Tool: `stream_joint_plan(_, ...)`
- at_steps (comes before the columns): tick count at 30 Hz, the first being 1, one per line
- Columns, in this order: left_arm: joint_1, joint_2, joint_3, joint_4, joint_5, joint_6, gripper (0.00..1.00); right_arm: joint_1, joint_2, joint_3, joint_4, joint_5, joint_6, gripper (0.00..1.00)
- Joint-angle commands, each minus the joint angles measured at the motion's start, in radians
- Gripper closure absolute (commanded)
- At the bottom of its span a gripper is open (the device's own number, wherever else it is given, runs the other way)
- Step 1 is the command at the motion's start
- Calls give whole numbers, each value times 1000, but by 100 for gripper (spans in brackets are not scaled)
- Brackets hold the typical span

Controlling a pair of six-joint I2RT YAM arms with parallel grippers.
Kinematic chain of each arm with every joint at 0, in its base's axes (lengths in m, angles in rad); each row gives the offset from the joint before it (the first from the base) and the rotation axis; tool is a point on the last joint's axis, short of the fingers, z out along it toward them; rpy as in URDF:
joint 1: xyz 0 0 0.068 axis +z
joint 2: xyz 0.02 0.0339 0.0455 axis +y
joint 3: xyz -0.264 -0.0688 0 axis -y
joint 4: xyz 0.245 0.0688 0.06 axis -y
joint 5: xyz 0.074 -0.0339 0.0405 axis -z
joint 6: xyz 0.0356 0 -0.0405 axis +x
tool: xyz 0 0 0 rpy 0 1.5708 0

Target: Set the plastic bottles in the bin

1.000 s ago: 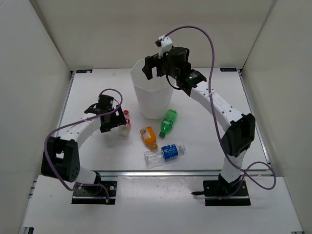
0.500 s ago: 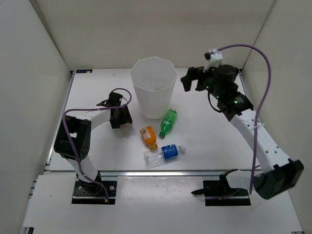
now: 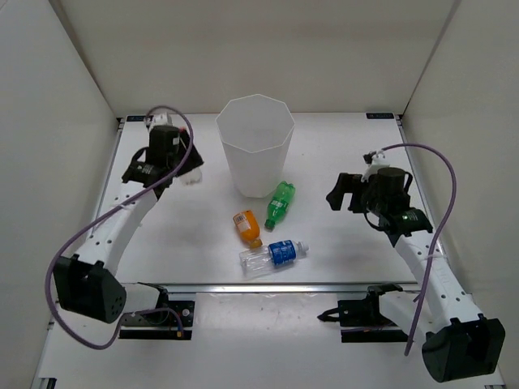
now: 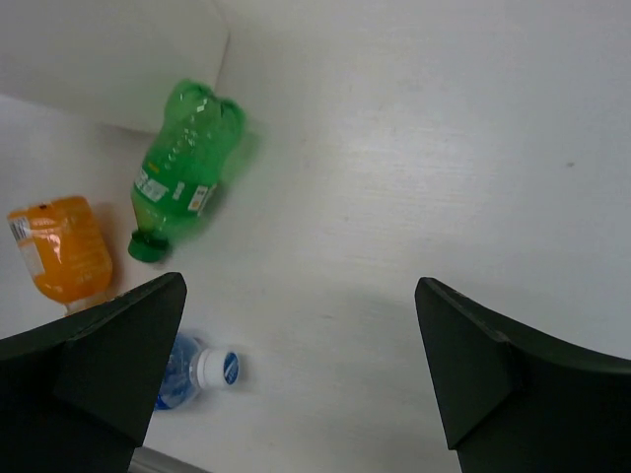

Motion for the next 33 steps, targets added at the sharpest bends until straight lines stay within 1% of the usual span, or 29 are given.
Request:
stream_joint_plan(1, -61, -42, 236, 4, -103, 37, 54, 41, -31, -57, 16, -35, 15, 1)
stream_joint_plan(2, -87, -36, 301, 27, -122, 42, 54, 75, -28, -65, 34, -19, 22, 1)
stream_joint_plan(4, -119, -3, 373, 67, -131, 34, 54, 110, -21, -87, 60, 2, 35, 1)
stream_joint_plan(5, -145, 26, 419, 98, -122, 30, 52, 135, -15, -97, 83, 16, 45, 1)
stream_joint_plan(8, -214, 119, 494, 222, -107, 47, 44, 175, 0, -111, 120, 14, 61, 1)
stream_joint_plan(10, -233, 232, 582, 228, -99, 42, 38, 193, 15, -130, 137, 7, 76, 1)
stream_joint_plan(12, -241, 310, 684, 210, -87, 40, 37, 214, 32, -139, 178, 22, 97, 1)
stream_joint_plan(14, -239, 391, 721, 201, -56, 30, 37, 237, 48, -139, 194, 46, 107, 1)
stream_joint_plan(16, -261, 422, 758, 189, -54, 27, 35, 262, 64, -134, 197, 97, 99, 1)
stream_joint_plan(17, -268, 432, 754, 192, -76, 28, 26, 267, 68, -131, 208, 97, 96, 1)
stream_joint_plan(18, -287, 426, 737, 205, -84, 34, 16, 264, 77, -137, 217, 100, 88, 1)
stream_joint_plan(19, -307, 423, 723, 218, -88, 33, 13, 261, 86, -148, 223, 76, 93, 1)
stream_joint_plan(20, -310, 410, 711, 231, -85, 33, 5, 262, 94, -154, 238, 68, 92, 1)
stream_joint_plan(21, -325, 401, 705, 250, -85, 28, 1, 261, 101, -157, 238, 58, 99, 1)
stream_joint_plan(23, -330, 390, 717, 251, -74, 19, 2, 273, 127, -162, 240, 73, 105, 0)
stream_joint_plan(24, -331, 396, 749, 229, -64, 25, 1, 282, 146, -156, 241, 94, 101, 1)
stream_joint_plan(26, -345, 387, 803, 184, -84, 42, 1, 325, 198, -133, 238, 129, 88, 1)
stream_joint_plan(28, -363, 364, 811, 161, -113, 66, 2, 348, 238, -118, 246, 171, 107, 1)
stream_joint_plan(30, -393, 286, 763, 153, -157, 108, 2, 380, 276, -102, 278, 194, 130, 1)
stream_joint_plan(32, -408, 205, 635, 158, -215, 111, 2, 391, 322, -87, 309, 174, 145, 1)
stream_joint_plan(33, -413, 141, 596, 141, -217, 90, 1, 397, 331, -76, 312, 180, 148, 0)
